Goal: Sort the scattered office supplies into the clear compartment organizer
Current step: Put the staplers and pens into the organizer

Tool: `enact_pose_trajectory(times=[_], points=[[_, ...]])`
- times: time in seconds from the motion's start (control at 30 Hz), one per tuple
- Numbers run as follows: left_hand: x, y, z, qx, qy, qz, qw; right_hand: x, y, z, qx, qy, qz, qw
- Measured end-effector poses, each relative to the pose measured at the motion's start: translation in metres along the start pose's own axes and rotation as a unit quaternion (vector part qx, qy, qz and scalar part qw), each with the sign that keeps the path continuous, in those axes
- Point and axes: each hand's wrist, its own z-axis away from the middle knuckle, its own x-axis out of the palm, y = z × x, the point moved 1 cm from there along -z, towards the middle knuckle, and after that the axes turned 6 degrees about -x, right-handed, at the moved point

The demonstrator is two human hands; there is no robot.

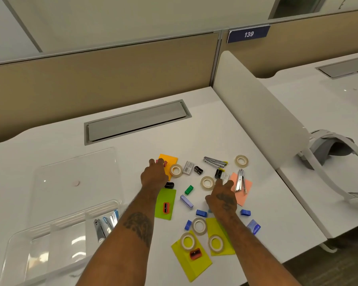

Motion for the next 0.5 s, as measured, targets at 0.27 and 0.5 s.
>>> enact_pose_trajectory(times=[0.27,0.5], points=[[-0.034,-0.022,0.024,0.004,0.045,0.092,0.995,-0.018,-0.031,0.003,-0.063,0.021,-0.043,0.997],[-0.078,-0.089,0.065,-0.018,0.06,0.163,0.985,-0.006,-0.113,0.046,-0.185,0.014,-0.106,0.977]])
